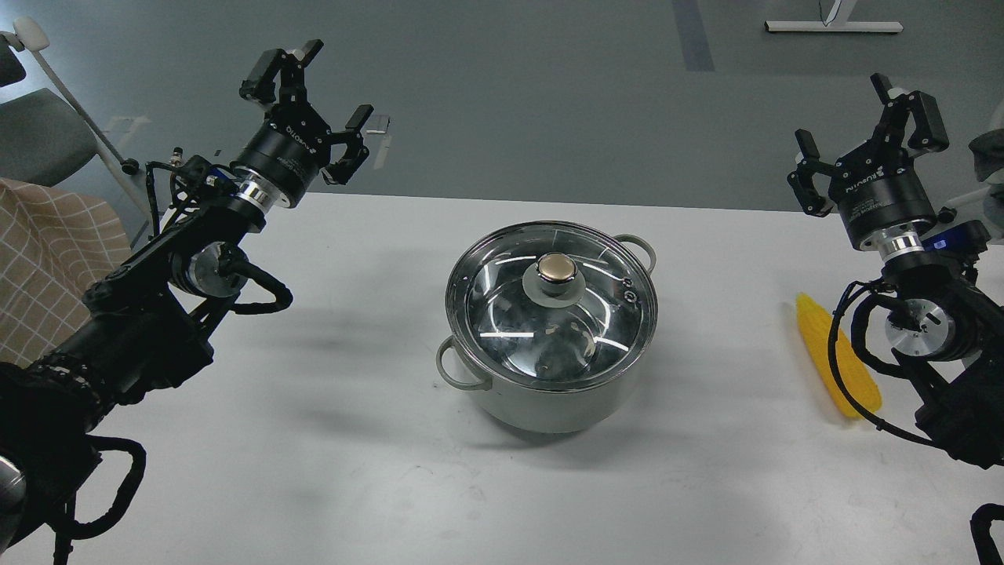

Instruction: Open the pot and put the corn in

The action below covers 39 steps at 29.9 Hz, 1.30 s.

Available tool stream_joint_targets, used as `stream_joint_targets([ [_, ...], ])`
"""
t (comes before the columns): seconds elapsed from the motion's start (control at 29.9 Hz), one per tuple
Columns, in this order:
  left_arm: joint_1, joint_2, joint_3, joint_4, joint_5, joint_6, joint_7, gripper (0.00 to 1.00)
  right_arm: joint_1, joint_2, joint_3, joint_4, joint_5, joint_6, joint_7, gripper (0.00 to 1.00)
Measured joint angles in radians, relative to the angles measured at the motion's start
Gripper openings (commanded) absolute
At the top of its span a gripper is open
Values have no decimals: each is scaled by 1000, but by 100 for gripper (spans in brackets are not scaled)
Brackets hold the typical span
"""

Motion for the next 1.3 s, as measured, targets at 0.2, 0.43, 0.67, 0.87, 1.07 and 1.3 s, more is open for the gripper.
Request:
stream_joint_targets([
  [0.2,0,-1,-1,-5,0,0,0,98,0,5,-1,-3,-4,0,0,100],
  [0.43,0,5,-9,-24,-2,0,-5,98,7,8,-9,-5,-6,0,0,100],
  [0.67,2,10,-9,-68,0,0,-6,98,8,6,-11,-2,-5,-6,0,100],
  [0.87,2,27,-9,-74,-1,0,-7,98,8,6,-13,6,-5,-11,0,100],
  [1.07,2,43,-9,-92,-3,0,-8,98,9,3,-13,13,-5,-19,0,100],
  [1.3,2,42,-8,-92,-3,0,-8,98,10,2,-14,15,-5,-20,0,100],
])
